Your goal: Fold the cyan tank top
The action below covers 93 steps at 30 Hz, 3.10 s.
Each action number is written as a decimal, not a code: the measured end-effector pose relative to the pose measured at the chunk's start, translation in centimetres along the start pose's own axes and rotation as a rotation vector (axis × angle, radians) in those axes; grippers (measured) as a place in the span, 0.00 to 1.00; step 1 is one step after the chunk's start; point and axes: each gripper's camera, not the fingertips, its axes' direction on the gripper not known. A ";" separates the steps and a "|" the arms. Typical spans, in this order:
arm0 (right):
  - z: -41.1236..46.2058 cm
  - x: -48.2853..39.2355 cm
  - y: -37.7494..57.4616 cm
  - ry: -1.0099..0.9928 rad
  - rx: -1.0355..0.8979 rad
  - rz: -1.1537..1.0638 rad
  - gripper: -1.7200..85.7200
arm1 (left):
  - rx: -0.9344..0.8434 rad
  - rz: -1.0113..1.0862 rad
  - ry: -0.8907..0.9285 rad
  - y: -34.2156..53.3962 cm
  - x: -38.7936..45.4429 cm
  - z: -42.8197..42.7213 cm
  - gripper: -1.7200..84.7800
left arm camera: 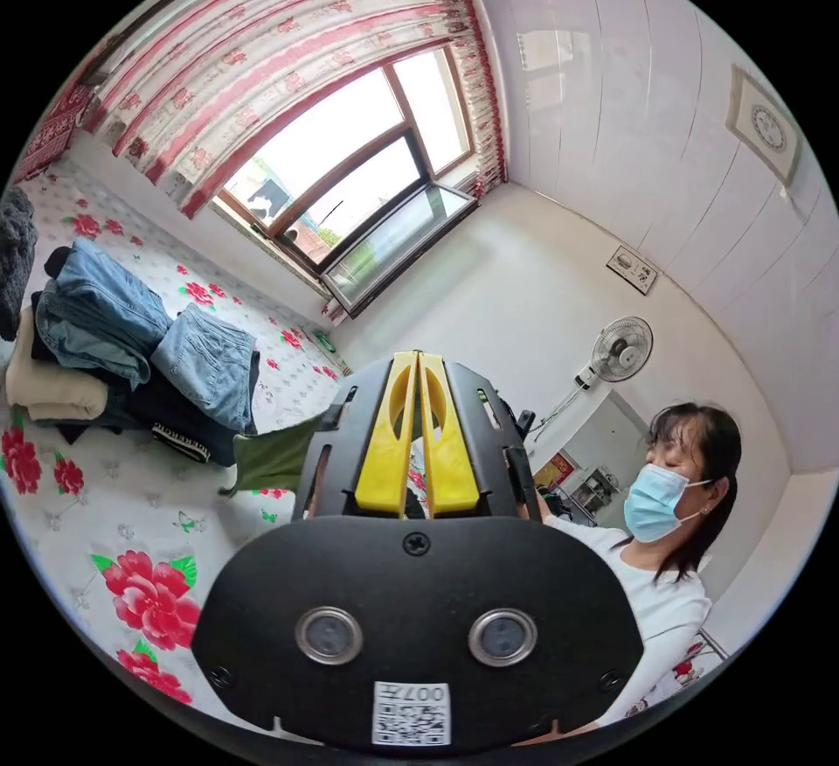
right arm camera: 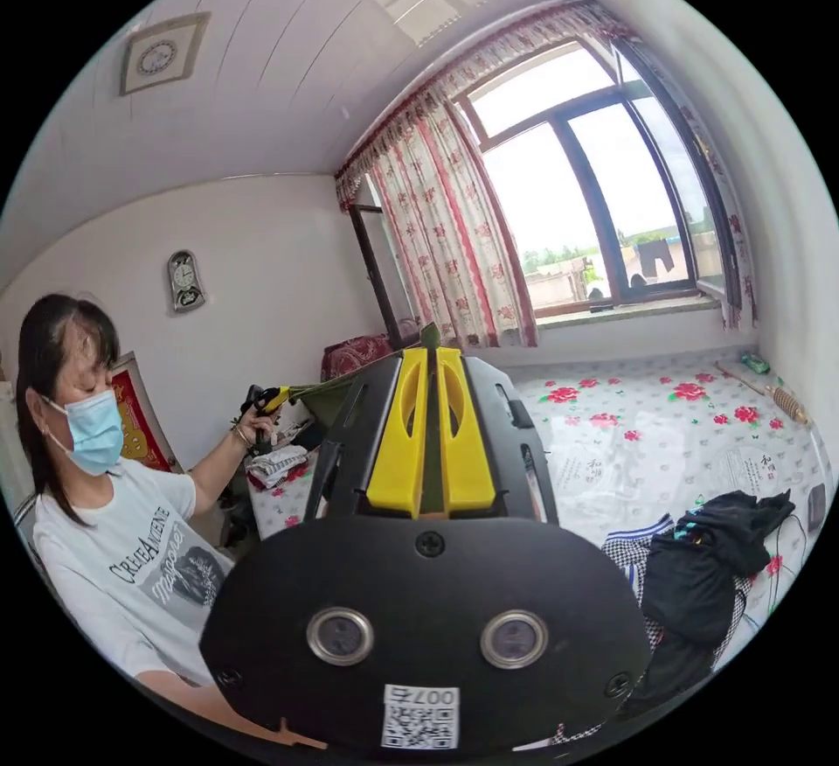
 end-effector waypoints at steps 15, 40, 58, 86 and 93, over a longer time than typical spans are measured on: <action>3.9 0.2 27.9 0.107 -0.517 0.433 0.02 | -0.143 -0.532 -0.179 29.7 -12.5 -2.3 0.01; 23.1 12.1 27.4 0.371 -0.826 0.714 0.05 | -0.300 -0.835 -0.537 26.1 -29.4 13.6 0.08; 21.4 7.4 32.1 0.238 -0.952 0.679 0.02 | -0.824 -0.396 -0.692 30.4 -23.8 23.1 0.01; 13.9 8.7 4.2 -0.007 -0.402 0.364 0.02 | -0.358 -0.227 -0.203 4.5 -16.2 15.4 0.01; 8.8 4.6 5.5 -0.077 -0.346 0.226 0.02 | -0.320 -0.144 -0.185 7.0 -12.5 10.7 0.01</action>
